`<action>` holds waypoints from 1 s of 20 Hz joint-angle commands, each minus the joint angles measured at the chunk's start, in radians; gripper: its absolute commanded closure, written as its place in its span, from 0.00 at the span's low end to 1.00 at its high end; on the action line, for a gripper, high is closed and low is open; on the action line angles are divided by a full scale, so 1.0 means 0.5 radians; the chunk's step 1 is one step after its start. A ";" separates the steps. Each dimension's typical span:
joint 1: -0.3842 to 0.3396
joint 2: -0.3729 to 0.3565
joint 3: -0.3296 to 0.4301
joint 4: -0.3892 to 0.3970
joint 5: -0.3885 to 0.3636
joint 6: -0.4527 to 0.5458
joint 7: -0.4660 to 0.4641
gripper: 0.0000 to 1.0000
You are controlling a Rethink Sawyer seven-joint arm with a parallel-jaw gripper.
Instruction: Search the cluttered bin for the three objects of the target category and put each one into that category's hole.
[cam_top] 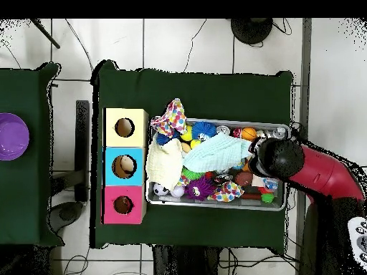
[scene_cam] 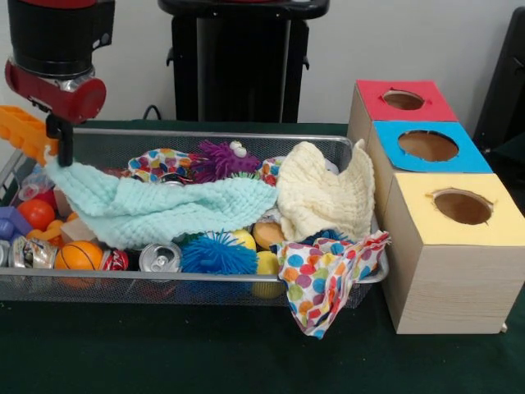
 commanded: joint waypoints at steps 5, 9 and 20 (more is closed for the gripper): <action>-0.056 0.060 0.300 0.191 0.010 0.085 -0.118 1.00; -0.106 0.060 0.369 0.201 0.001 0.073 -0.148 0.00; -0.114 -0.232 0.404 0.360 0.091 -0.016 -0.047 0.00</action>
